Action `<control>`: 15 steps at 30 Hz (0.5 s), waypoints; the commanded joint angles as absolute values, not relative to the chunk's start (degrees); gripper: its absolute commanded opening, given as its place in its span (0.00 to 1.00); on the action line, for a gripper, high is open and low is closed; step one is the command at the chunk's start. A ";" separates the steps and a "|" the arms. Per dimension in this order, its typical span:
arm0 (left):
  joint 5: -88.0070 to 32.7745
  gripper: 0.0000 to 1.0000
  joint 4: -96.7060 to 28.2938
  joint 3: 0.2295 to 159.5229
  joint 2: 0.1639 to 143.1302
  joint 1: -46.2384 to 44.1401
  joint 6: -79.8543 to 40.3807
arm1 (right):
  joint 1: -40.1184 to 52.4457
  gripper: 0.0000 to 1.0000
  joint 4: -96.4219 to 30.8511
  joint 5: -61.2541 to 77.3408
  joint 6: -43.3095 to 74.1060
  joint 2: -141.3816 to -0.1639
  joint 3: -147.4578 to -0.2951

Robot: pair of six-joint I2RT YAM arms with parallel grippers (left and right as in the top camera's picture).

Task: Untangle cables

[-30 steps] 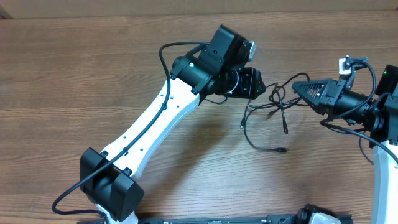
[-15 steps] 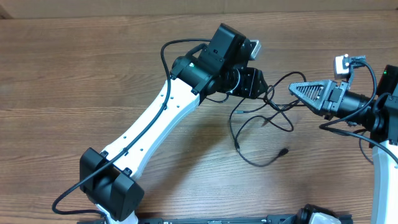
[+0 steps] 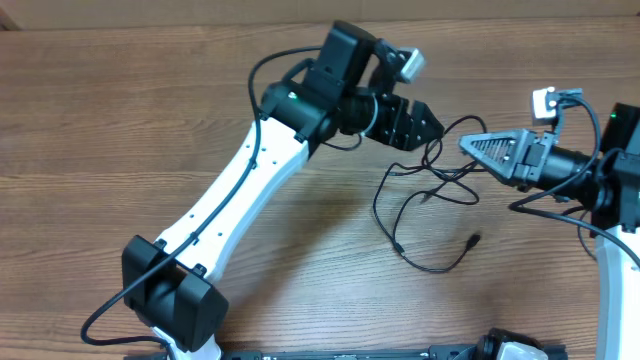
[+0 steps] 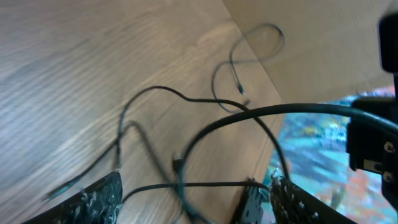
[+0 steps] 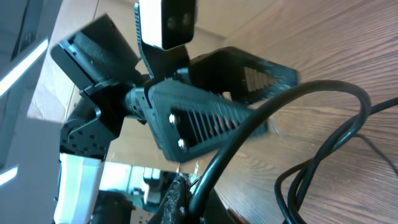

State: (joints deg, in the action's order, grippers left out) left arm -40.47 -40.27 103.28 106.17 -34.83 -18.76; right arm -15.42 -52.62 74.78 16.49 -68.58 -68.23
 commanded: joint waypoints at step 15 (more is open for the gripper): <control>-15.20 0.89 -47.59 104.09 105.67 -37.98 -15.20 | -12.27 0.04 -50.43 81.47 16.45 -68.38 -68.71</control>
State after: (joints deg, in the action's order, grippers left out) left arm -24.21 -47.09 103.26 106.17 -38.17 -16.25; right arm -12.60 -51.18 76.99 16.49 -68.58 -68.23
